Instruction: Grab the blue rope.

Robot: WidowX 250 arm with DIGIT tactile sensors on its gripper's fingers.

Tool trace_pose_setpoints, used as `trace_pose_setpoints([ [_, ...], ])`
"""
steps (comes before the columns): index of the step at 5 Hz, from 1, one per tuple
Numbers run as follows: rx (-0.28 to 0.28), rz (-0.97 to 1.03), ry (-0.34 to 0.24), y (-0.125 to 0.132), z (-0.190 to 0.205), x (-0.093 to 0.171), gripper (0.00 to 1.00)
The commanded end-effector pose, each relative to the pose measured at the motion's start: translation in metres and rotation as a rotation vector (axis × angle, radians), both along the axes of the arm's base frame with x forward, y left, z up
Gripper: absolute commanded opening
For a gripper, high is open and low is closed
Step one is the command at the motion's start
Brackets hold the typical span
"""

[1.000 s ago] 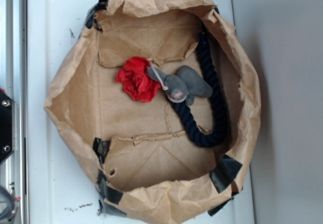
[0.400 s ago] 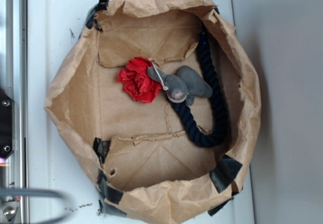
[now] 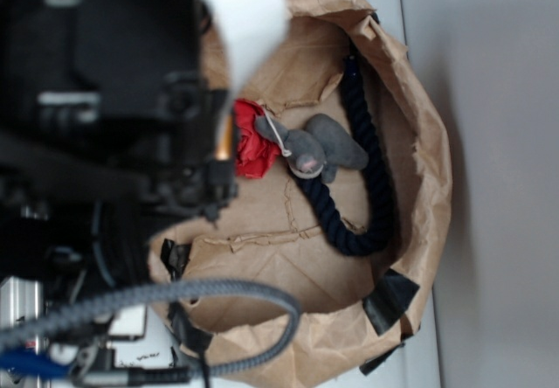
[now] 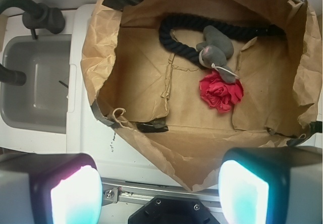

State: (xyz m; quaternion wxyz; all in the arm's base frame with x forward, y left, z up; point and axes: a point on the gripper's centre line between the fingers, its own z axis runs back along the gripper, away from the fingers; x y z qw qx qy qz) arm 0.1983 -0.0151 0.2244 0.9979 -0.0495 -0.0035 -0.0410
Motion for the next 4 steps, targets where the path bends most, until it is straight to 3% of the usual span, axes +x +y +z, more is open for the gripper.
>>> trace_pose_setpoints([
  [1, -0.001, 0.016, -0.047, 0.001, 0.012, 0.003, 1.0],
  [2, 0.047, -0.112, 0.02, 0.022, -0.03, 0.046, 1.0],
  [3, 0.112, -0.233, -0.016, 0.029, -0.063, 0.07, 1.0],
  [4, 0.141, -0.302, -0.063, 0.028, -0.087, 0.081, 1.0],
])
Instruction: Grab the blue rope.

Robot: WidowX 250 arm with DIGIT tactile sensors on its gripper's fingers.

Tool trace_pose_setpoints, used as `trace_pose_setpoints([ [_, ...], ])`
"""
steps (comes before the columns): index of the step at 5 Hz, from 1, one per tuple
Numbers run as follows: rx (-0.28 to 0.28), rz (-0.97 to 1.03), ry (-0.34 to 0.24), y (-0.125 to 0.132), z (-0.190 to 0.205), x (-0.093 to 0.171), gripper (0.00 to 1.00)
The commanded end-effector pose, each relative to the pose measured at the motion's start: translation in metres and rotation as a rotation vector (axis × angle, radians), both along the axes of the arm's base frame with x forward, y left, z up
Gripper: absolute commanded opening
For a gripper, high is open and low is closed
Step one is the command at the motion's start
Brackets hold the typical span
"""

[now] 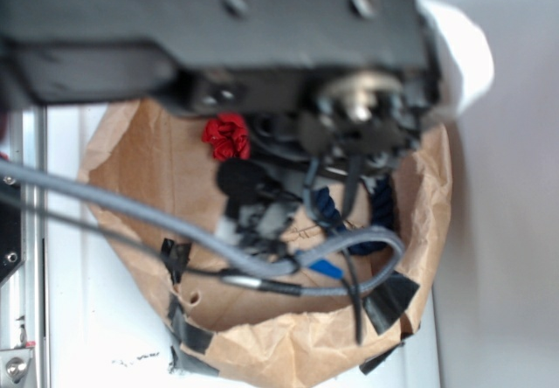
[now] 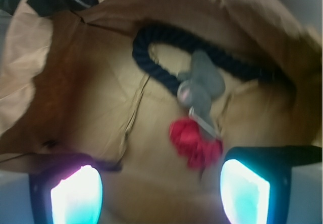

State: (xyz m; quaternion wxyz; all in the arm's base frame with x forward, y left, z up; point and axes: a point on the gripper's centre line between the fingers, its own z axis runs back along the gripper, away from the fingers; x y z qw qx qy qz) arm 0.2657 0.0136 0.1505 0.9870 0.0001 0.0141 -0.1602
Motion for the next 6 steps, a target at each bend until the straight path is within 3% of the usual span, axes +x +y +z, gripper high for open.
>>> trace_pose_setpoints([
  [1, 0.01, -0.082, -0.185, -0.021, -0.03, 0.005, 1.0],
  [2, -0.042, -0.121, -0.205, -0.038, -0.048, 0.007, 1.0],
  [3, -0.04, -0.118, -0.188, -0.049, -0.062, 0.025, 1.0],
  [5, -0.06, -0.108, -0.225, -0.044, -0.072, 0.063, 1.0],
  [6, -0.05, -0.134, -0.237, -0.042, -0.066, 0.065, 1.0],
])
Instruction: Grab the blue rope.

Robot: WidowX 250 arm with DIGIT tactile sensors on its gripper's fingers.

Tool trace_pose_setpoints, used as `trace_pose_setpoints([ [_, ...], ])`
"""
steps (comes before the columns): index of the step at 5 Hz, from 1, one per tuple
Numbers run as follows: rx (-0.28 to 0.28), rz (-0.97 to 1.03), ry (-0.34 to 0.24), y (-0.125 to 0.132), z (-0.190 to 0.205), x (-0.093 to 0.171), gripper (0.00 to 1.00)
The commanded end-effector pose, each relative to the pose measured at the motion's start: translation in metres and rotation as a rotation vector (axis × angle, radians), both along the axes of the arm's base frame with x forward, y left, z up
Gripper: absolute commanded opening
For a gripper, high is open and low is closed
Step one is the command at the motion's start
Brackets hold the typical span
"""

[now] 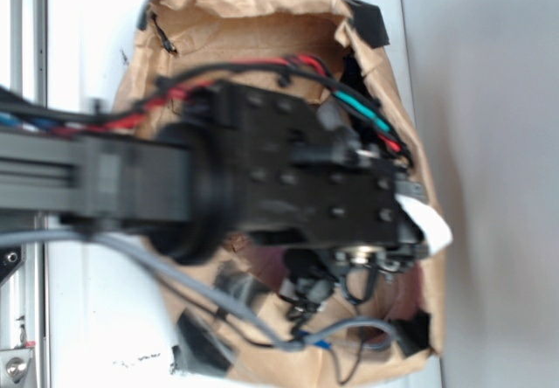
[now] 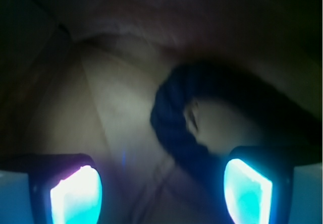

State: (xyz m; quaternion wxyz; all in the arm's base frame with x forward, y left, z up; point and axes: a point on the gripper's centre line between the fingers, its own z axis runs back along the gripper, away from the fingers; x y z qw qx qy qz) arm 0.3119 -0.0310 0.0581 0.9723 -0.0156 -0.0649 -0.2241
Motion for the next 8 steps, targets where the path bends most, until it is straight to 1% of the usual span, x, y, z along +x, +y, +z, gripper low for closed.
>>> trace_pose_setpoints([
  [1, 0.002, 0.0, -0.086, 0.003, 0.027, 0.019, 1.0],
  [2, 0.002, 0.0, -0.086, 0.003, 0.027, 0.019, 1.0],
  [3, 0.002, 0.014, -0.103, 0.014, 0.014, 0.023, 1.0],
  [4, 0.032, 0.009, -0.085, 0.022, -0.006, 0.025, 1.0],
  [5, 0.037, 0.026, -0.094, 0.018, -0.017, 0.021, 0.0],
  [6, 0.044, 0.053, -0.152, 0.016, -0.017, 0.012, 0.0],
  [7, 0.054, 0.064, -0.19, 0.012, -0.02, 0.004, 0.0],
  [8, 0.06, 0.07, -0.206, 0.008, -0.021, -0.001, 0.0],
])
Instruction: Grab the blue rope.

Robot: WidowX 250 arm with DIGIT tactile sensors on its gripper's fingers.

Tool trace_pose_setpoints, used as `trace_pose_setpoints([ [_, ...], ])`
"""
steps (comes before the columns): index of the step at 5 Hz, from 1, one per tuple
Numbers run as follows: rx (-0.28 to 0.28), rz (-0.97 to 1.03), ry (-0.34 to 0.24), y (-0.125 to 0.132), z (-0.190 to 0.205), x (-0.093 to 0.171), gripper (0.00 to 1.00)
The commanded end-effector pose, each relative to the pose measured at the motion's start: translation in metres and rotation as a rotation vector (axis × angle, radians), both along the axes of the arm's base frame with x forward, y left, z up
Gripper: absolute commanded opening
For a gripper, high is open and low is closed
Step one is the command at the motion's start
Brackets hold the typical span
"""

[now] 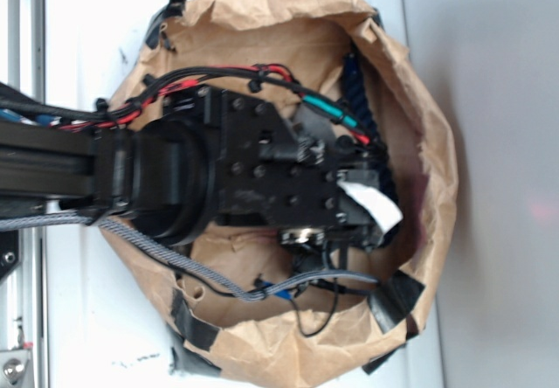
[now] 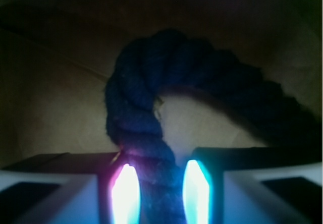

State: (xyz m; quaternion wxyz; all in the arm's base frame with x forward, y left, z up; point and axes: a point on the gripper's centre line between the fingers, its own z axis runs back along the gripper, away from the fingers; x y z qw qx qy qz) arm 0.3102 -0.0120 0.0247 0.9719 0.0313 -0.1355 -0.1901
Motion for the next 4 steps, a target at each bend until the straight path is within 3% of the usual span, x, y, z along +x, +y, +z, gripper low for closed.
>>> trace_pose_setpoints([
  [1, -0.02, -0.017, -0.049, -0.012, 0.021, -0.007, 0.0],
  [3, -0.173, -0.004, -0.04, 0.016, 0.061, -0.018, 0.0],
  [4, -0.168, 0.014, -0.022, 0.016, 0.06, -0.016, 0.0],
])
